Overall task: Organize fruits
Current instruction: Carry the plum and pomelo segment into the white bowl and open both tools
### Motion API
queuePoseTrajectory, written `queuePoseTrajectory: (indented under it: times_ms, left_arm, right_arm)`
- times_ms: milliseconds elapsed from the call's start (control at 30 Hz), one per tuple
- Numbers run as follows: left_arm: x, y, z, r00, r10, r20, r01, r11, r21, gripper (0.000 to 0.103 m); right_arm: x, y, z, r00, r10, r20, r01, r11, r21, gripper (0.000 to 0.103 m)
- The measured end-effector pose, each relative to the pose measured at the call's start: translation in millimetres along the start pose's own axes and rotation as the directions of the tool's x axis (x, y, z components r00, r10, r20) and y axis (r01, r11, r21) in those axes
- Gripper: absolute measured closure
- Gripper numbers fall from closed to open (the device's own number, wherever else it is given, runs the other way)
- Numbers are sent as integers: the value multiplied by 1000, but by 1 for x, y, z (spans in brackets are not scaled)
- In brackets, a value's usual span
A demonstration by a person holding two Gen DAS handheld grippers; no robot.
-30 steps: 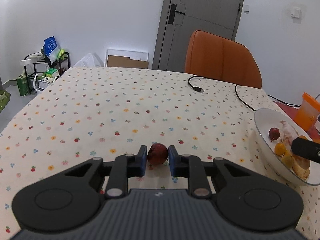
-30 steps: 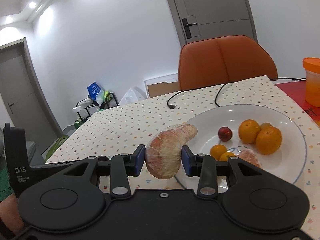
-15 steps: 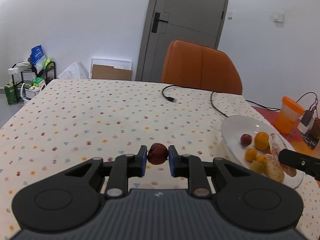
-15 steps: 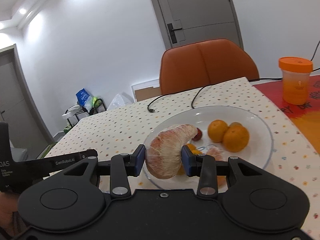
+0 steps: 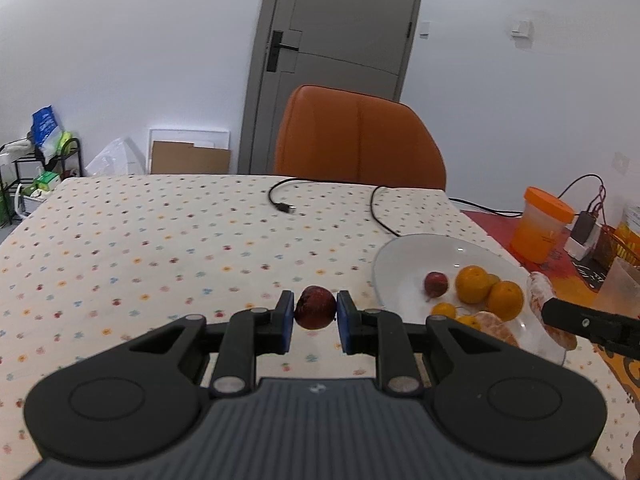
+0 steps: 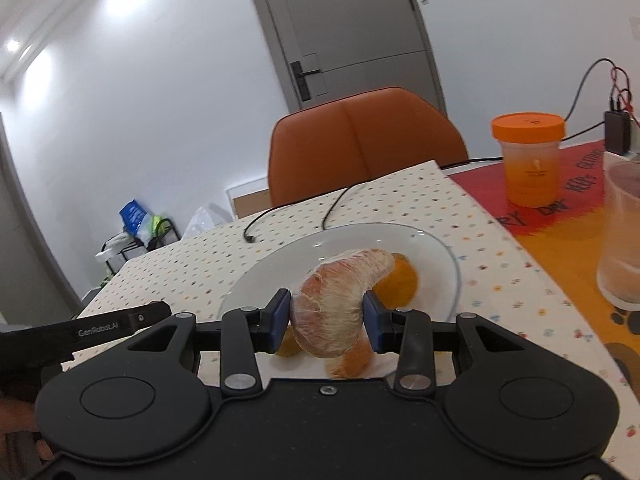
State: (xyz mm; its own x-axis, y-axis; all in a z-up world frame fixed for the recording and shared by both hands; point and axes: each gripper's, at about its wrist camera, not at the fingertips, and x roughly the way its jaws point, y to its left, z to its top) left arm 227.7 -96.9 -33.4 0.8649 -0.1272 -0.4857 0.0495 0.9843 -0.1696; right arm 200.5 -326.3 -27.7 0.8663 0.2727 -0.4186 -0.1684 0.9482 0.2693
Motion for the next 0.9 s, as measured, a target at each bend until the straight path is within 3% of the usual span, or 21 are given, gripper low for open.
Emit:
queuePoseTrajectory:
  times_ms: [467,700,900]
  left_arm:
    - [10,-34,6,998,-58,0,58,997,50,82]
    - [11,-50,6,996,-89,-5,89,993,76,81]
    - [8,-48,7,998,-68,-9,69,996,55,77]
  right_arm:
    - [-12,-29,7,996,-58,64,55,998,42,60]
    - [-17,-40,3,997,-62,44,59,996,72,60]
    - [-19,-40,2,998,-50,36,47,996,81,60]
